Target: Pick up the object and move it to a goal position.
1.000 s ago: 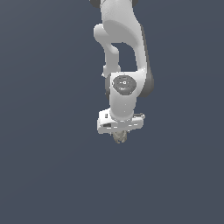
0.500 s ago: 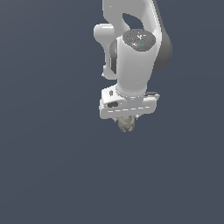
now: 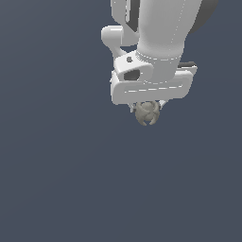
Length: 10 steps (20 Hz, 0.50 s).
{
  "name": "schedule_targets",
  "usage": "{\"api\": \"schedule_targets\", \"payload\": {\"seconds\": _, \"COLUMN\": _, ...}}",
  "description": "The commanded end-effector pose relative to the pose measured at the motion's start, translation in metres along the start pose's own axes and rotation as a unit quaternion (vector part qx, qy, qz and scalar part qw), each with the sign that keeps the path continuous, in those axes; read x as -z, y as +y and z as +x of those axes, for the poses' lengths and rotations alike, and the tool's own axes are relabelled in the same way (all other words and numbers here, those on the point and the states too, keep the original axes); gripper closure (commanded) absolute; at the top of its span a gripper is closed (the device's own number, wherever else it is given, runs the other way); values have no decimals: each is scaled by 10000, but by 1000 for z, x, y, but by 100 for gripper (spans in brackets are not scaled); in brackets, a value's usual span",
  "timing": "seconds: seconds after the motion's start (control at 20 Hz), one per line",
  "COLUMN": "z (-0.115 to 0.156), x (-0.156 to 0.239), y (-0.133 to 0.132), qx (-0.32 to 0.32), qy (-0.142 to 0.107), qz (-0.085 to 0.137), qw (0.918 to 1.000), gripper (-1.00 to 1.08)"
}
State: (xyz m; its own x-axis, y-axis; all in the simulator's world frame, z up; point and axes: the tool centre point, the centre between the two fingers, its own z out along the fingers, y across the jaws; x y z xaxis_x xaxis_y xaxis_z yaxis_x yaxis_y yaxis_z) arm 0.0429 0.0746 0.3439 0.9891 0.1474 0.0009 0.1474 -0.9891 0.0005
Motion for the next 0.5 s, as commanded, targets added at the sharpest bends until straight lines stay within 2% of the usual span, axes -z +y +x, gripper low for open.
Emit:
{"api": "schedule_targets", "payload": {"seconds": 0.0, "z": 1, "x": 26, "y": -4, "qx": -1, "qy": -5, "qz": 0, "qw": 10000, "gripper": 108}}
{"api": "schedule_targets", "payload": {"seconds": 0.45, "z": 7, "x": 97, "y": -16, "qx": -3, "qy": -5, "qz": 2, "qw": 10000, "gripper": 108}}
